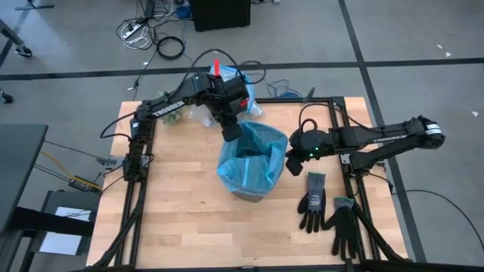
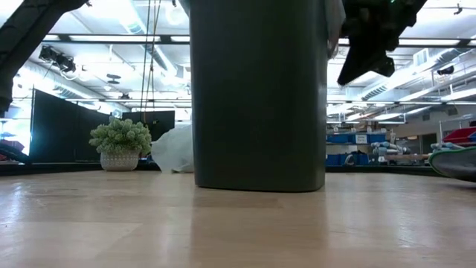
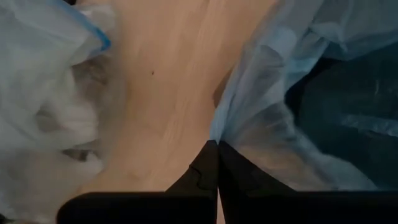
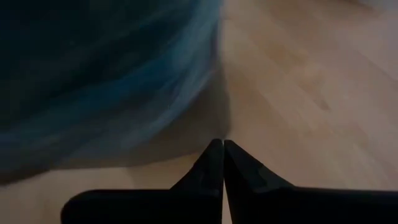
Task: Place trash/remove bag and relplace
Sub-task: Insert the new blue trash bag into the trash bin
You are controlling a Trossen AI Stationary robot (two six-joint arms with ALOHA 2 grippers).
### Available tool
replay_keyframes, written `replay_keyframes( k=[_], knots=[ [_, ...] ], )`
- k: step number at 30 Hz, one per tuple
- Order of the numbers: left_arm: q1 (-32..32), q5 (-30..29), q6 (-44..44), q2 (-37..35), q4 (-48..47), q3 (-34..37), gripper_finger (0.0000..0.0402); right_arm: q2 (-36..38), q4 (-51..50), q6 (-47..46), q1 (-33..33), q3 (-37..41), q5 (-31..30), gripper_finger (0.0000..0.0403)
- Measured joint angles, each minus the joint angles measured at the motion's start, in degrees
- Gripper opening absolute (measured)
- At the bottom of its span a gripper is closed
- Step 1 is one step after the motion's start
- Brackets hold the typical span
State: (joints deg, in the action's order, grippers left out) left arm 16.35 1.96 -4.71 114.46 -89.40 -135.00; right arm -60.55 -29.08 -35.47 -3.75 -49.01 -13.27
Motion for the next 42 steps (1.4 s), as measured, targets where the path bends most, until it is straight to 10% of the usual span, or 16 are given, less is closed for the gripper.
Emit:
replay_keyframes(
  k=[21, 42],
  knots=[
    [1.91, 0.24, 4.55, -12.36, 15.20, 0.04, 0.0007, 15.26, 7.28, 1.50, 0.92, -0.04, -1.54, 0.0062],
    [5.06, -1.20, 1.80, -15.42, 8.73, 0.02, 0.0008, 16.54, 9.18, 2.17, 3.91, -0.04, -1.69, 0.0067]
  ],
)
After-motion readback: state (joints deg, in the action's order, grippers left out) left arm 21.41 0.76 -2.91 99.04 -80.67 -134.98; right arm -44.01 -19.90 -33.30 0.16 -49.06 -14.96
